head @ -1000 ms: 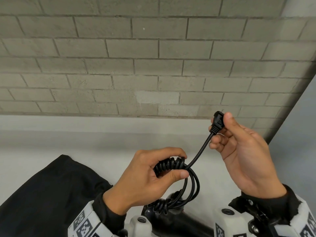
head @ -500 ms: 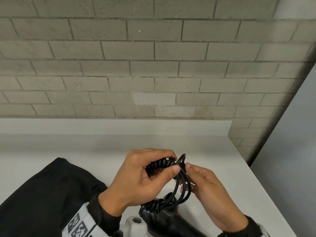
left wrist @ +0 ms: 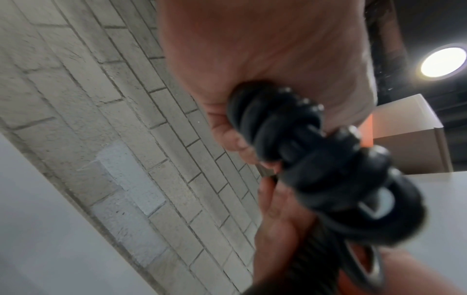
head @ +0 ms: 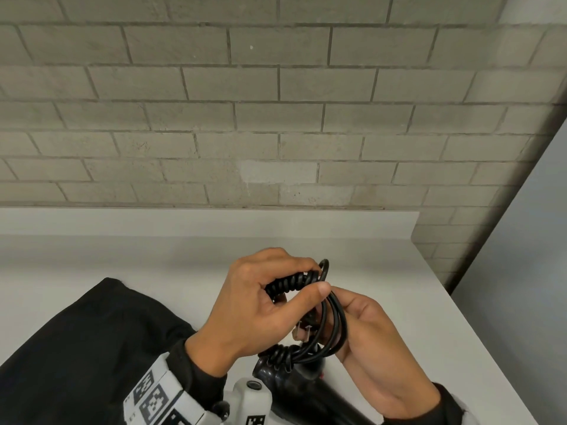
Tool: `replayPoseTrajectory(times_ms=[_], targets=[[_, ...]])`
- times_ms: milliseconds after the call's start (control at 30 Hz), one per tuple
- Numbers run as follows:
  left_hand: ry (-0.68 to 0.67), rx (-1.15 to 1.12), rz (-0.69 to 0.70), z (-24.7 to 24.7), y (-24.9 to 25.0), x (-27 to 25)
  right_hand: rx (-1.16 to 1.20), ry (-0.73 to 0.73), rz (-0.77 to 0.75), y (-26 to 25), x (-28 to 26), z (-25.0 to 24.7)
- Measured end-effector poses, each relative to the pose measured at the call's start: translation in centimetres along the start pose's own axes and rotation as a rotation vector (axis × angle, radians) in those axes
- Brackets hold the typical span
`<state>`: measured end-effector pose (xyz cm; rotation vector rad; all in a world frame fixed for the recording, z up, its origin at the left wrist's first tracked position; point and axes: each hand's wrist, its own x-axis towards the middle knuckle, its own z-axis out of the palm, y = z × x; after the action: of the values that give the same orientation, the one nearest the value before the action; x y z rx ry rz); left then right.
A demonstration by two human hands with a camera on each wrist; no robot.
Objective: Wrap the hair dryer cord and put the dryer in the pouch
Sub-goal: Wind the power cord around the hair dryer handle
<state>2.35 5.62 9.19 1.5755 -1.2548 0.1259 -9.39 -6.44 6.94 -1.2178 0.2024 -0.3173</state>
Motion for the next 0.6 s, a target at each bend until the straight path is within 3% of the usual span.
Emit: replayPoseTrajectory(times_ms=[167,367,467,600], targets=[[-0.005,-0.006,-0.037,0.0,-0.2,-0.1,0.062,-0.013,0.032,0.0,-0.5,0.4],[0.026,-0.038,-0.199,0.1,-0.7,-0.2,0.211,0.001,-0.074,0.6,-1.2,-0.4],[0.003,-0.08,-0.26,0.2,-0.5,-0.1,-0.117,0.003,-0.147,1.3,-2.1,-0.1],[0.016,-0.079,-0.286,0.5,0.0,-0.1,-0.663,0.303,-0.397,2.2,-2.6,1.4]])
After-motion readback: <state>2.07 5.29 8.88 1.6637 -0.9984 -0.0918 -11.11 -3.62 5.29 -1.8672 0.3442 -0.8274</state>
